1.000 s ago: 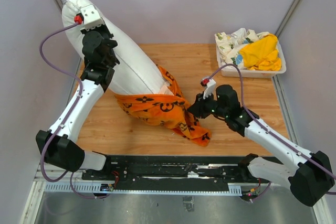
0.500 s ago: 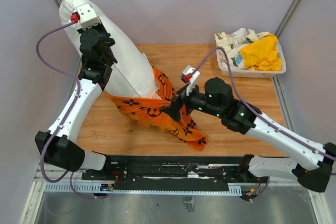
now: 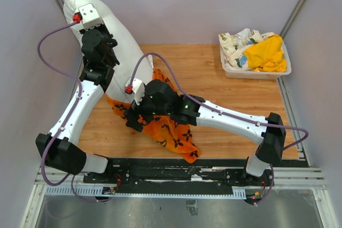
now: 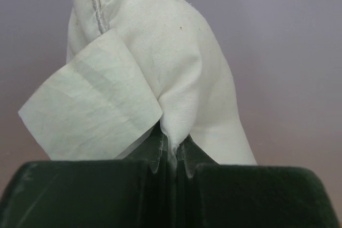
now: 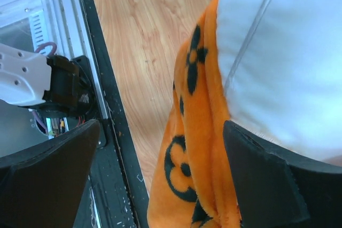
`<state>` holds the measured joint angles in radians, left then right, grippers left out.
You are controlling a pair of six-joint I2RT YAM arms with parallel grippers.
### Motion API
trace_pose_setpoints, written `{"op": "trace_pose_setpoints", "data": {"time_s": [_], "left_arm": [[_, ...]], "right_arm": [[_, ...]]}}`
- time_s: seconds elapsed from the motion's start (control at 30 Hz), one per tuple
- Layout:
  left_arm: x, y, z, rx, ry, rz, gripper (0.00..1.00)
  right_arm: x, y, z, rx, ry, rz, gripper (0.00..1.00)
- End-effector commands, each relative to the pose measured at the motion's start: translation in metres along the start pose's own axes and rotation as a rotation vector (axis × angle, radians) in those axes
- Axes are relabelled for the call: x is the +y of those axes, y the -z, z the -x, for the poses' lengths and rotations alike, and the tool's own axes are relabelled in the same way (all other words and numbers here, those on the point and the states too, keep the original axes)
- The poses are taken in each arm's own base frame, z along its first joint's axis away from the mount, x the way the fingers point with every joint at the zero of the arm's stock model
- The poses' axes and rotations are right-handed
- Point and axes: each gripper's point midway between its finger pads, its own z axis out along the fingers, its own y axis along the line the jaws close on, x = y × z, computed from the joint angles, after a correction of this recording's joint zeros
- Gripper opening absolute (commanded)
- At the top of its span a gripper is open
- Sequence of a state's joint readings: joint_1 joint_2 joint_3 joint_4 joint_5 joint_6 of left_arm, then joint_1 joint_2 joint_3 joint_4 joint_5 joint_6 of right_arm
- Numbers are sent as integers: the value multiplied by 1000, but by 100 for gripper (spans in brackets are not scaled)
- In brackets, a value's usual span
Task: Remove the pillowcase from the pillow
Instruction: Remove the pillow from the pillowcase.
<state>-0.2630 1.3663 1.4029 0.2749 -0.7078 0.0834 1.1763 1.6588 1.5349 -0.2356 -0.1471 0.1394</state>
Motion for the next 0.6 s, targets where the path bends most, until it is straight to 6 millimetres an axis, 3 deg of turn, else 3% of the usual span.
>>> {"op": "trace_pose_setpoints", "data": {"time_s": [0.0, 0.23, 0.43, 0.57], "left_arm": [[0, 5, 18, -51, 27, -18, 0], [-7, 2, 16, -36, 28, -46, 0], [-11, 2, 16, -22, 32, -62, 0], [-11, 3, 18, -23, 34, -65, 0]], "right_arm": [[20, 6, 34, -59, 88, 20, 98], [32, 1, 42, -82, 169, 13, 98], [19, -22, 17, -40, 198, 1, 98], [-2, -40, -11, -8, 138, 20, 98]]}}
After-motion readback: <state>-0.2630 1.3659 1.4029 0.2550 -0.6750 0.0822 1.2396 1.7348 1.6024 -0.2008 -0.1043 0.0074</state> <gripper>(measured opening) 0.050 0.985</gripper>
